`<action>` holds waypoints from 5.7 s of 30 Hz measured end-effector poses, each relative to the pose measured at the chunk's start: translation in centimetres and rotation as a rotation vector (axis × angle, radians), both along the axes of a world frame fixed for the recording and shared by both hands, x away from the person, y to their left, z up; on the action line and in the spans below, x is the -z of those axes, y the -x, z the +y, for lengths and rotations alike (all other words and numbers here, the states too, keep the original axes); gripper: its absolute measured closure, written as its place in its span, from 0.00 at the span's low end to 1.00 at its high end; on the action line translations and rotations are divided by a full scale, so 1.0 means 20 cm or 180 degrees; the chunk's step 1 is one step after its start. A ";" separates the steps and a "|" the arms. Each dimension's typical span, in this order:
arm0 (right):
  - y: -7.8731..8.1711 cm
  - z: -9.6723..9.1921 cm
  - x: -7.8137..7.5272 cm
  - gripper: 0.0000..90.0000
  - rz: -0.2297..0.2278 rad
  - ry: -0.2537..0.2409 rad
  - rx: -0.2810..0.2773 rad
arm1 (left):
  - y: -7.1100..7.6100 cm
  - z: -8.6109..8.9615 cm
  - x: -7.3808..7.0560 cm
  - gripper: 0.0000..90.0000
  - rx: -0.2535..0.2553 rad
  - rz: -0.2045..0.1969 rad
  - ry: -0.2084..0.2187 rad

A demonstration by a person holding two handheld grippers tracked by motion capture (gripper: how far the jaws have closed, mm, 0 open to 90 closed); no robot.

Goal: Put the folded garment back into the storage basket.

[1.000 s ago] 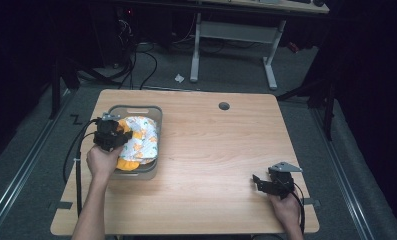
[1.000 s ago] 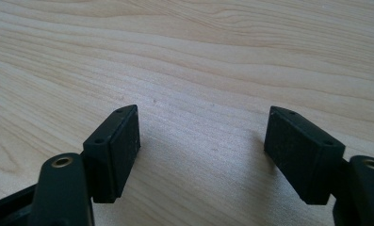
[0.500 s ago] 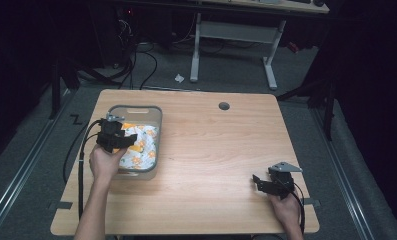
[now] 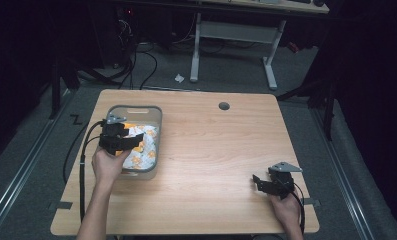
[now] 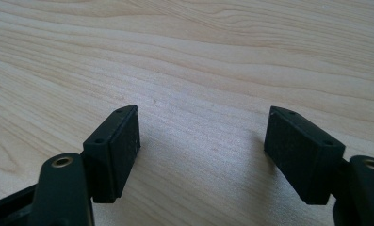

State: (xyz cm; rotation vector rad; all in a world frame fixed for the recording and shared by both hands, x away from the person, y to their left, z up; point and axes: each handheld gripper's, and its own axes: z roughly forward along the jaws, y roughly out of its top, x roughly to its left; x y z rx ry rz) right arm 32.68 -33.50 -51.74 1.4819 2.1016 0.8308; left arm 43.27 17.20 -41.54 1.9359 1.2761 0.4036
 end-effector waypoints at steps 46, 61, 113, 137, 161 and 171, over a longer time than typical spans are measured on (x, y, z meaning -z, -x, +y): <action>0.00 0.00 0.00 0.31 -0.0001 0.0004 0.0001 | 0.15 -0.28 -0.04 0.43 0.0419 -0.0195 0.0079; 0.00 0.00 0.00 0.31 -0.0001 0.0003 0.0001 | 0.19 -0.37 -0.03 0.43 0.0569 -0.0173 0.0005; 0.00 0.00 0.00 0.31 -0.0006 0.0008 -0.0004 | 0.32 -0.59 0.06 0.41 0.0936 -0.0164 0.0292; 0.00 0.00 0.00 0.31 -0.0005 0.0004 -0.0005 | 0.34 -0.72 0.17 0.42 0.1084 -0.0063 0.0277; 0.00 0.00 0.00 0.31 -0.0006 0.0005 -0.0005 | 0.36 -0.79 0.35 0.43 0.1104 0.0104 0.0260; 0.00 0.00 0.00 0.31 -0.0006 0.0006 -0.0005 | 0.39 -0.83 0.47 0.43 0.0986 0.0003 -0.0078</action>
